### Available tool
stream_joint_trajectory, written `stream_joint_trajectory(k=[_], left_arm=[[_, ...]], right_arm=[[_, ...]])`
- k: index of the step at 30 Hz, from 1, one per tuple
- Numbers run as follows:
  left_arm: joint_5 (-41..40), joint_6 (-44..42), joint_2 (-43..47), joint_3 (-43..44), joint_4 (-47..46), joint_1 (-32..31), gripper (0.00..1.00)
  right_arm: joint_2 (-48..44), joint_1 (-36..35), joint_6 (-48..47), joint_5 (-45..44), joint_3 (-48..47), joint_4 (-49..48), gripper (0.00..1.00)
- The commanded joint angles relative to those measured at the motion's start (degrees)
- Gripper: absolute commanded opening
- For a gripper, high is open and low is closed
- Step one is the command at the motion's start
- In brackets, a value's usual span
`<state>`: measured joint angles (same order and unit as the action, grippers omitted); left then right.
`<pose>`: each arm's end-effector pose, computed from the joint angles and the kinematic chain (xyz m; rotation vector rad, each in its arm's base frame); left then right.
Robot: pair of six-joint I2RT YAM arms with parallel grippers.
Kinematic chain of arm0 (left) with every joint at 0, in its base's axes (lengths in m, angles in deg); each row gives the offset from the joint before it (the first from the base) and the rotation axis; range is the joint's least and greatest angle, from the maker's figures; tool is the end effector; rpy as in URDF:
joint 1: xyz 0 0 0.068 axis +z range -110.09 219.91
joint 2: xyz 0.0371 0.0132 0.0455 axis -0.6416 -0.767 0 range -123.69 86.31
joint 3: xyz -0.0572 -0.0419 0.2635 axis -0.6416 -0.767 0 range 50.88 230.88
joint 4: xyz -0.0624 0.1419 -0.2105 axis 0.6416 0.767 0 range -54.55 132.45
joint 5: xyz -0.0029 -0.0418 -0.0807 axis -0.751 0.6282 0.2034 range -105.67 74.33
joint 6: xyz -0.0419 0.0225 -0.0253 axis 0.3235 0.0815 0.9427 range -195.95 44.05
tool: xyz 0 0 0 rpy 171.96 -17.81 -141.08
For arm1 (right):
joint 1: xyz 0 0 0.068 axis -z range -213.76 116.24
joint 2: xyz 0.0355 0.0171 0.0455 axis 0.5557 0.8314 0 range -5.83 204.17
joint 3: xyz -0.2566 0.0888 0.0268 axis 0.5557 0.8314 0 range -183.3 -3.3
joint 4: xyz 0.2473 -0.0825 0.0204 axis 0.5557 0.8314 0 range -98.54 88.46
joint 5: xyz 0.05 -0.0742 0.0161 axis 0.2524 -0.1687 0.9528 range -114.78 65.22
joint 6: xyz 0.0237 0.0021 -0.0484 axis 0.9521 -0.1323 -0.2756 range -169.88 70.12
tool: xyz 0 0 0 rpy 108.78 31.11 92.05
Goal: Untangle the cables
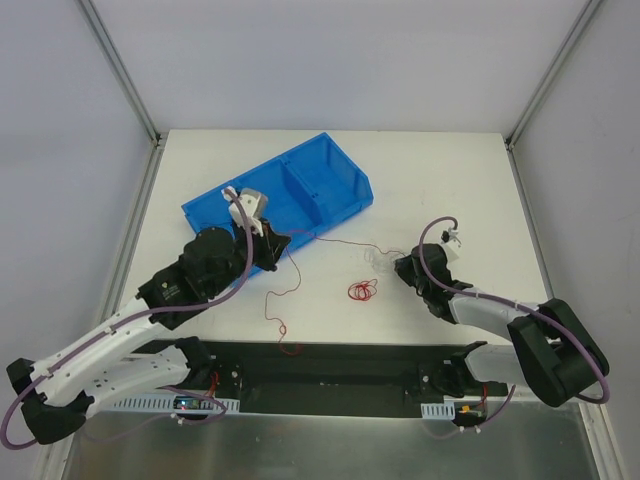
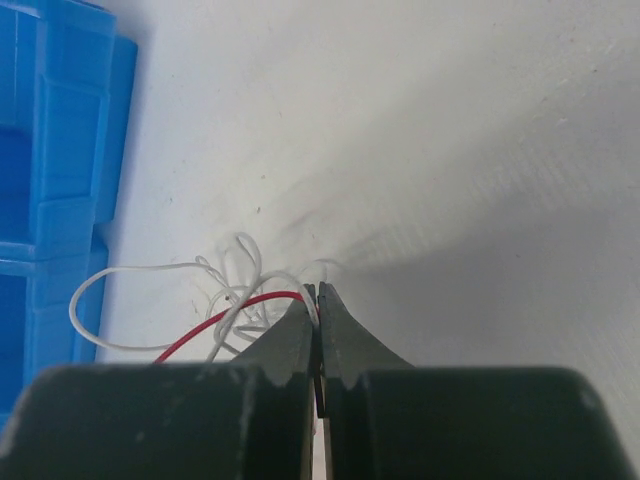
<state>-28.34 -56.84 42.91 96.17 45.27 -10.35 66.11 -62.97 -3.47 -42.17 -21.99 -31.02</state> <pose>0.1202 -0.1324 0.3480 0.3069 1.7306 -0.7069 0.2021 0.1009 0.1489 0.4967 2.0581 0.4801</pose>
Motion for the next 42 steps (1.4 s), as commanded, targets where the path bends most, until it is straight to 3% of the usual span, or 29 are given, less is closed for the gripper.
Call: stream_joint_trajectory(k=[1, 10, 15, 17, 21, 22, 23, 26, 29, 33, 36, 38, 42], left_arm=[[-0.2, -5.7, -1.6, 11.3, -0.7, -0.1, 0.00], [-0.4, -16.0, -11.7, 30.6, -0.6, 0.1, 0.00], [0.6, -17.7, -17.7, 40.6, -0.6, 1.6, 0.00], [3.5, -16.6, -19.3, 41.7, -0.6, 1.7, 0.00], [8.3, -12.7, -20.4, 35.9, -0.2, 2.0, 0.00], [9.5, -11.4, -20.4, 33.7, -0.2, 2.4, 0.04], [11.0, -9.2, -20.4, 30.7, -0.2, 3.2, 0.15], [18.5, -3.1, -22.3, 22.5, -0.2, 5.8, 0.58], [21.0, 1.8, -26.7, 16.9, -0.2, 6.6, 0.74], [24.0, 9.3, -35.9, 15.6, -0.7, 6.3, 0.79], [16.7, 20.3, -41.0, 15.0, -0.6, 5.7, 0.90], [14.8, 22.5, -45.2, 16.2, -0.2, 5.4, 0.93], [15.6, 22.2, -52.6, 19.7, -0.3, 4.9, 0.88]], right_arm=[[-0.8, 0.6, 2.5, -3.0, -1.1, 1.7, 0.00], [-2.1, 0.6, 1.6, -2.3, 0.7, -1.4, 0.01], [-2.2, 0.6, 0.3, -1.2, 0.9, -2.7, 0.01], [-1.4, 0.6, -1.3, 0.6, 0.2, -3.7, 0.05], [0.7, 0.6, -6.6, 7.3, -2.5, -4.5, 0.09], [0.9, 0.6, -7.6, 8.6, -2.7, -5.3, 0.10], [1.3, 0.5, -8.7, 10.2, -2.8, -6.4, 0.11], [2.0, 0.2, -10.5, 13.1, -3.2, -8.3, 0.13], [2.6, -0.1, -11.6, 15.1, -3.5, -9.4, 0.16], [3.0, -0.1, -12.0, 16.1, -3.7, -10.4, 0.21], [3.0, -0.1, -12.2, 16.4, -3.8, -10.6, 0.25], [2.9, 0.0, -12.5, 16.8, -3.5, -11.0, 0.27], [2.5, -0.1, -13.1, 16.8, -3.3, -11.9, 0.29]])
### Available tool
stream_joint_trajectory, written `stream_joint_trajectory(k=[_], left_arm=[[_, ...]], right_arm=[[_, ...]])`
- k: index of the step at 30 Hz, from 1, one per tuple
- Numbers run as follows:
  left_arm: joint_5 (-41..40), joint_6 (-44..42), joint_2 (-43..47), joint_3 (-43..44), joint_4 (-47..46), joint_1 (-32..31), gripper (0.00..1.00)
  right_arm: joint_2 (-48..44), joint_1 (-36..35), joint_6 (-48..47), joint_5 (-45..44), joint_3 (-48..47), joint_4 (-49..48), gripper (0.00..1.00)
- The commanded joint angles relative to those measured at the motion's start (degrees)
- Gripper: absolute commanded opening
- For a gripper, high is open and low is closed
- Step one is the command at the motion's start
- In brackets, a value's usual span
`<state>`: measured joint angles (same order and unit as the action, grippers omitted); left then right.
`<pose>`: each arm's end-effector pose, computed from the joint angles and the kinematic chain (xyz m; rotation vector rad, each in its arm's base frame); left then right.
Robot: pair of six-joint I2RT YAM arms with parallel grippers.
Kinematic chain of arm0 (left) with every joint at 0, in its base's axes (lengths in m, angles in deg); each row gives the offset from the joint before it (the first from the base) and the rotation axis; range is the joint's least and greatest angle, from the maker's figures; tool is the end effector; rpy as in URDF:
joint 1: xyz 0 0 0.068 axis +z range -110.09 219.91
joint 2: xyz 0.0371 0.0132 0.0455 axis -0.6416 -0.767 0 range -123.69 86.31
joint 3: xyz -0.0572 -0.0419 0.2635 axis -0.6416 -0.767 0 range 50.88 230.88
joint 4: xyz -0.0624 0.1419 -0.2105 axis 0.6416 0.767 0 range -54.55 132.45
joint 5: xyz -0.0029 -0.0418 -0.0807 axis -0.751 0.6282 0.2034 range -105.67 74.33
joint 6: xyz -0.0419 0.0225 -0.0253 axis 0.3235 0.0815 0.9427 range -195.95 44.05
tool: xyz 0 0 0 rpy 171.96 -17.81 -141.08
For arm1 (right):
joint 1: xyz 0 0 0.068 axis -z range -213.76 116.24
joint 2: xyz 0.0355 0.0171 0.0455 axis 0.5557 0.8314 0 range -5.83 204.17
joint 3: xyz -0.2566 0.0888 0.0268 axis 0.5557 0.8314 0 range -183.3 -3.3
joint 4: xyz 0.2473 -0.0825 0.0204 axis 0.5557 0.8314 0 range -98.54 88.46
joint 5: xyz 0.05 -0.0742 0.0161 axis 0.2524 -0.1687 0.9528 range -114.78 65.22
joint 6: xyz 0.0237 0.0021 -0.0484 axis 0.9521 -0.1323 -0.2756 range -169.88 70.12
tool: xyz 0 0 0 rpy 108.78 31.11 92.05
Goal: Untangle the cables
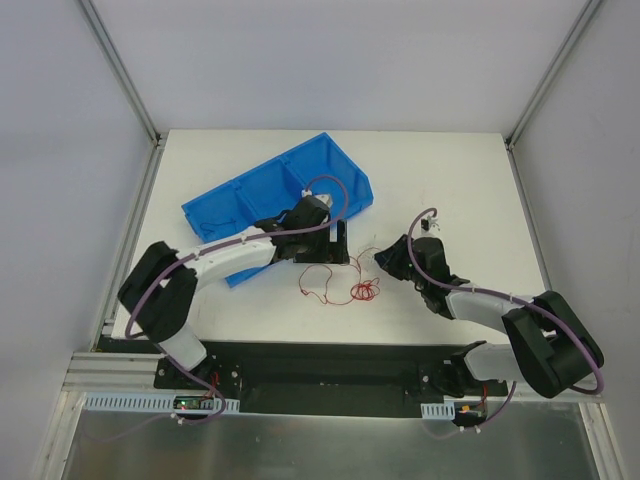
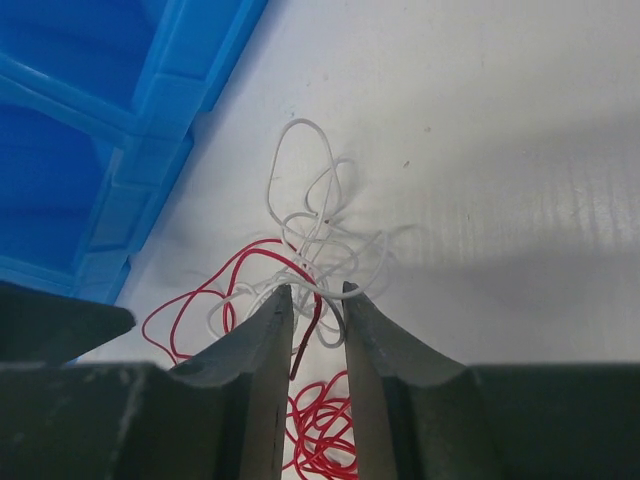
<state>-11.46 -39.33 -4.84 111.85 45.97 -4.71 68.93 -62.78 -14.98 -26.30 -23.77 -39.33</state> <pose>0.2474 -0.2479 0.2349 0.2093 2.4086 -0.7897 0.2128 0.1171 0.1606 0.1229 2.0446 0.6877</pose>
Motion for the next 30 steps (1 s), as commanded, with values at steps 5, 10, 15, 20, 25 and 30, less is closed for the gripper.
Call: stream_joint_trajectory(k=[5, 10, 15, 20, 25, 30], left_arm=[[2.5, 1.8, -11.1, 7.0, -3.0, -0.7, 0.73], [5.5, 2.1, -13.7, 6.9, -6.6, -0.9, 0.42], [6.6, 2.3, -13.7, 6.1, -7.2, -2.2, 0.33], [5.4, 1.3, -12.6, 4.8, -7.5, -2.2, 0.47], [6.9, 1.5, -13.8, 5.1, -7.5, -2.3, 0.57], [7.9, 0.0, -13.6, 4.0, -10.0, -4.3, 0.60]], right_arm=[[-0.4, -0.3, -1.8, 3.2, -1.2, -4.3, 0.31], [-0.5, -0.2, -1.8, 3.5, -1.2, -4.4, 0.31], [-0.6, 0.0, -1.8, 3.6, -1.2, -4.5, 0.31], [-0.8, -0.1, -1.8, 3.7, -1.1, -4.5, 0.32], [-1.2, -0.1, -1.7, 3.5, -0.6, -4.6, 0.31], [-1.3, -0.1, -1.7, 3.6, -0.4, -4.9, 0.32]])
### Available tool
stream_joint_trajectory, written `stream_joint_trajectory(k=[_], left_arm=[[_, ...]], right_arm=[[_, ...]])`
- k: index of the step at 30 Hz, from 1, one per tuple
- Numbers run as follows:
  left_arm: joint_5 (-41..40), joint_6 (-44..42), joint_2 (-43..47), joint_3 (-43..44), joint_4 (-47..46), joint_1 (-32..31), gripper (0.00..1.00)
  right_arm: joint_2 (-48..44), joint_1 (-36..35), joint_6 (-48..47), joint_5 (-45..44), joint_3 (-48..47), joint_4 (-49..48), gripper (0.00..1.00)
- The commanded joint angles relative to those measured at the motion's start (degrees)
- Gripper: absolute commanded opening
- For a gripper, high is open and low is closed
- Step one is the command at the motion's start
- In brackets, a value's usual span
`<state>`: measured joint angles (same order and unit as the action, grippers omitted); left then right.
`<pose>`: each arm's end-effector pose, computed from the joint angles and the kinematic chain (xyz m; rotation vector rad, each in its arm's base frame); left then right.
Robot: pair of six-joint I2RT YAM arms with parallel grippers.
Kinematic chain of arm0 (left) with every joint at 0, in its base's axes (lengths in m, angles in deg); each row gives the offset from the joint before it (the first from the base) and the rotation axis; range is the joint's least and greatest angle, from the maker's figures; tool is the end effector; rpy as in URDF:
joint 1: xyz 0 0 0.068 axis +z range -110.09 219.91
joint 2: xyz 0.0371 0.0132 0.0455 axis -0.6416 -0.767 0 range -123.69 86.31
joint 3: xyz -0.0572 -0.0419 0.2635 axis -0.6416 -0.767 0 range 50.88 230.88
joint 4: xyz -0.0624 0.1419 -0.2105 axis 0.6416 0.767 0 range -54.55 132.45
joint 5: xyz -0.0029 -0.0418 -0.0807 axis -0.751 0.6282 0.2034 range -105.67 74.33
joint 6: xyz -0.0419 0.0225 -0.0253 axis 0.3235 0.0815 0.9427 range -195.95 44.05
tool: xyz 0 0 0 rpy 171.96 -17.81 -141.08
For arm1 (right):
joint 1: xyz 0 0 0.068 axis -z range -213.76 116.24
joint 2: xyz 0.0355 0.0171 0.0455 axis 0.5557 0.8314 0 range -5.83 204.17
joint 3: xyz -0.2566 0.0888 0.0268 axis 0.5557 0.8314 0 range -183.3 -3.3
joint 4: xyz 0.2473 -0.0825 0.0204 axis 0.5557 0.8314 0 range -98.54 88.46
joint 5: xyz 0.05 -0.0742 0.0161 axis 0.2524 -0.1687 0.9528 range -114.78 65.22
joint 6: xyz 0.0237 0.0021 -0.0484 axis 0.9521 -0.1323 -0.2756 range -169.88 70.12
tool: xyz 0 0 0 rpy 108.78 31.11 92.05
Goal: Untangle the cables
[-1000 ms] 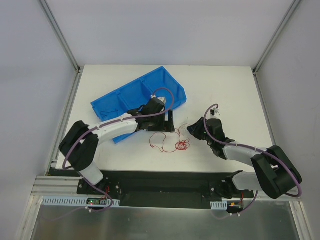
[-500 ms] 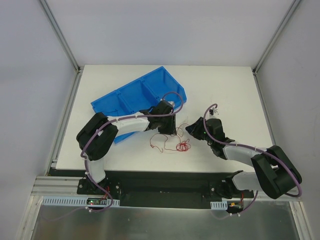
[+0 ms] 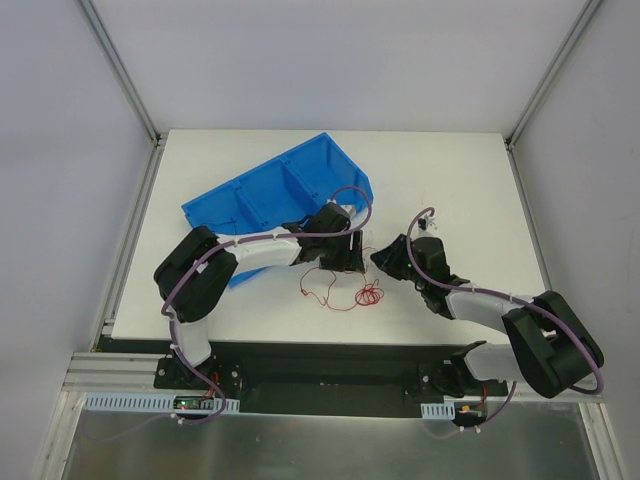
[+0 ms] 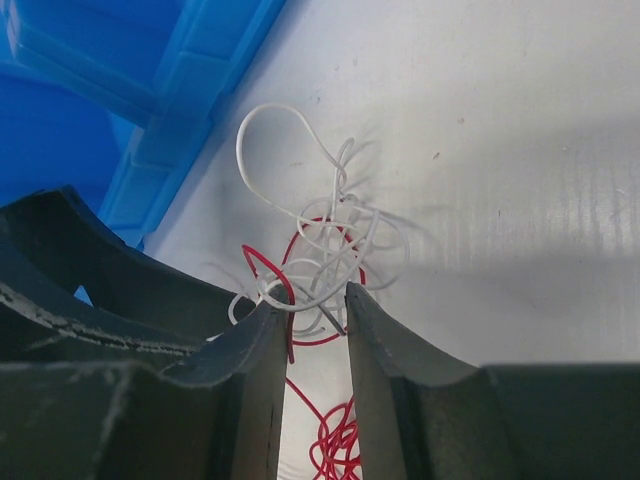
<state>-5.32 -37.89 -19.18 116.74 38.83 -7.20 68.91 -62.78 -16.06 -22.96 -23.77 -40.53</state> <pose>0.2656 -0.2954 0.1836 0.2959 2.4888 -0.9037 0.2125 0.1193 0.1628 0.0637 2.0351 0.7397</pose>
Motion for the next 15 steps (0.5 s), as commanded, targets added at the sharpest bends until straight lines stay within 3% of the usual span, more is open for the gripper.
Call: stream_joint_trajectory(k=[1, 4, 6, 8, 12, 15], left_arm=[[1.7, -1.4, 0.6, -1.3, -3.2, -1.8, 0.58], [1.9, -2.3, -0.1, -1.8, -4.6, -1.9, 0.43], [1.2, -3.3, 0.3, -2.0, -4.6, -1.8, 0.26], [-0.6, -4.0, 1.9, -3.0, -4.5, -1.8, 0.01], [-3.8, -5.5, 7.7, -5.5, -3.9, -2.2, 0.00], [-3.6, -6.1, 12.1, -7.1, -3.6, -2.5, 0.00]], right_arm=[[-1.3, -0.1, -0.6, 0.4, -0.4, -3.8, 0.32], [-1.5, -0.1, -0.4, 0.0, -0.2, -3.8, 0.32], [-1.8, -0.1, -0.3, -0.4, 0.0, -3.8, 0.33], [-2.0, -0.1, -0.2, -0.8, 0.2, -3.8, 0.33], [-2.0, 0.0, -0.1, -1.1, 0.2, -3.8, 0.35], [-1.4, -0.2, -0.9, -0.1, -0.4, -3.8, 0.45]])
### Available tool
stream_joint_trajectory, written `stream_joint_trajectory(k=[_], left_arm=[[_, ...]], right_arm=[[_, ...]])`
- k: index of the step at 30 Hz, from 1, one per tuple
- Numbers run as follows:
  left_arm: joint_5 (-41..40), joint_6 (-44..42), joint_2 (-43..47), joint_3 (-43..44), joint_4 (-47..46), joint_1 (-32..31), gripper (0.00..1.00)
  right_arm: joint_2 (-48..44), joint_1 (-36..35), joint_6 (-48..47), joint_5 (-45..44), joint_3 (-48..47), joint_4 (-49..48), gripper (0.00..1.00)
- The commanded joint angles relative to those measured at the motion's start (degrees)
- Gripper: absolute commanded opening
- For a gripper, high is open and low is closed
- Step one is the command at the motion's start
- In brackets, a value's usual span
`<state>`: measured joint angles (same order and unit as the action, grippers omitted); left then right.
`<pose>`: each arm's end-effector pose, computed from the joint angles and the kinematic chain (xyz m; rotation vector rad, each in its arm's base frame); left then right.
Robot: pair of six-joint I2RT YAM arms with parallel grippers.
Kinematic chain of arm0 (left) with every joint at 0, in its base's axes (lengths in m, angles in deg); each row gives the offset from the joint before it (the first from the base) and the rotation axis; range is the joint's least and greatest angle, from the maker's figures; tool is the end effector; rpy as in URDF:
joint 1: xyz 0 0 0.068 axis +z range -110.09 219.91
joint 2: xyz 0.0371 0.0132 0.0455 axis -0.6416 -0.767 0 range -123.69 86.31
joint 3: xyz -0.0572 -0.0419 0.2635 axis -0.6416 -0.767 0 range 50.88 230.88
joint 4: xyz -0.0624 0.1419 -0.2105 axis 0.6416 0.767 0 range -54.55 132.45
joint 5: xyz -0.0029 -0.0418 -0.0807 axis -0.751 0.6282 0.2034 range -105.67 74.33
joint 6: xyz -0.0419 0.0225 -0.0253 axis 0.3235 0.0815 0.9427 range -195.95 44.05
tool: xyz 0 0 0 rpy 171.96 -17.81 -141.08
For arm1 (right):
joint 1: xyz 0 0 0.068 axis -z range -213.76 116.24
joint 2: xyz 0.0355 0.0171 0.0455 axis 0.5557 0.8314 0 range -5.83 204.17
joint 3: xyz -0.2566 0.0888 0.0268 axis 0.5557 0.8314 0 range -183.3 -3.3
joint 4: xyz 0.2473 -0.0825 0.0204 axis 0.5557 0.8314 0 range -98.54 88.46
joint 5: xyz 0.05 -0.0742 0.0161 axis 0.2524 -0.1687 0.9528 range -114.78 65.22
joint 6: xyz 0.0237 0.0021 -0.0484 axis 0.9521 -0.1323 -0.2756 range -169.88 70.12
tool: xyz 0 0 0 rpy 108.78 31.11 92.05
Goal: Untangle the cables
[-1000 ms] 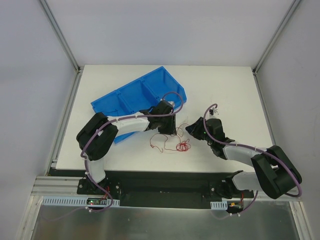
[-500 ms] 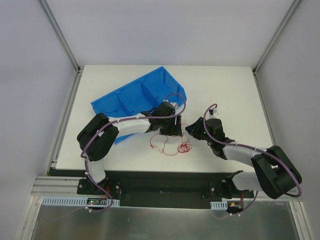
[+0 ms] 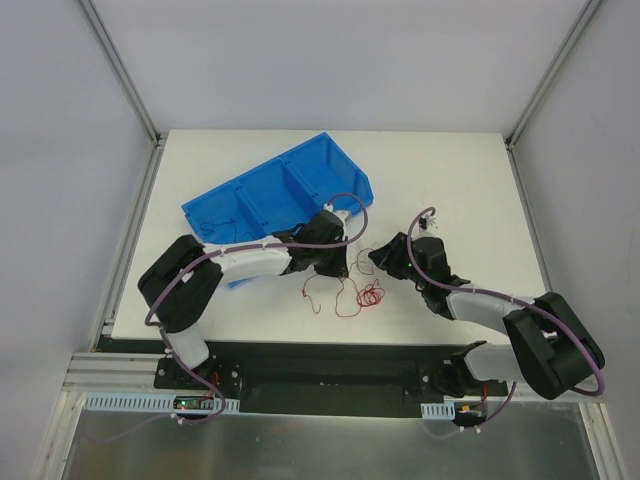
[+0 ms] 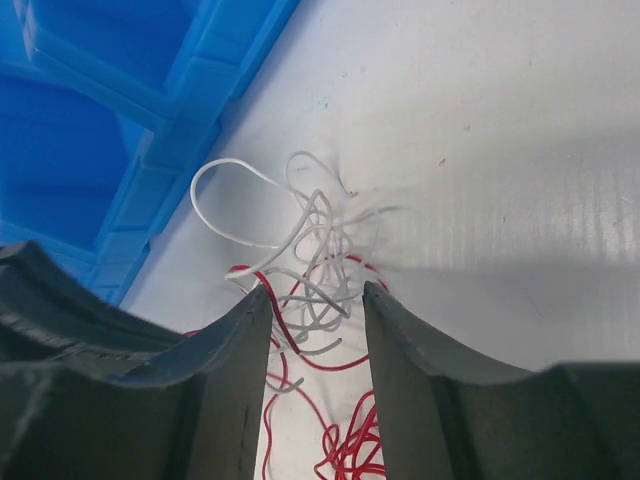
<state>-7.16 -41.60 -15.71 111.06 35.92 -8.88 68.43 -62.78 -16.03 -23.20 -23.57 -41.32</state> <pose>0.2452 -0.2881 0.1796 0.3918 2.4451 -0.8636 0.2121 0.1189 0.1651 0.0660 2.0155 0.7436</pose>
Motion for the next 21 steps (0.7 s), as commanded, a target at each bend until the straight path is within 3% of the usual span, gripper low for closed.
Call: stream_joint_trajectory(k=[1, 4, 8, 15, 21], left_arm=[[-1.4, -2.5, 9.7, -1.7, -0.7, -0.8, 0.00], [0.3, -2.9, 11.9, -2.1, 1.4, -0.9, 0.00], [0.7, -3.4, 14.0, -1.6, 1.6, -0.8, 0.00], [2.6, -5.8, 15.2, 2.9, 2.9, -0.8, 0.00], [0.1, -10.9, 23.3, 4.9, 3.2, -0.9, 0.00]], right_arm=[[-0.5, -0.1, -1.1, 0.7, -1.0, -3.0, 0.50], [1.1, -0.3, -1.9, 3.1, -2.0, -3.8, 0.62], [2.9, -1.6, -3.6, 5.4, -3.3, -5.2, 0.68], [5.0, -3.4, -4.2, 5.5, -5.3, -4.0, 0.65], [6.7, -3.4, -2.8, 3.3, -7.3, 0.3, 0.57]])
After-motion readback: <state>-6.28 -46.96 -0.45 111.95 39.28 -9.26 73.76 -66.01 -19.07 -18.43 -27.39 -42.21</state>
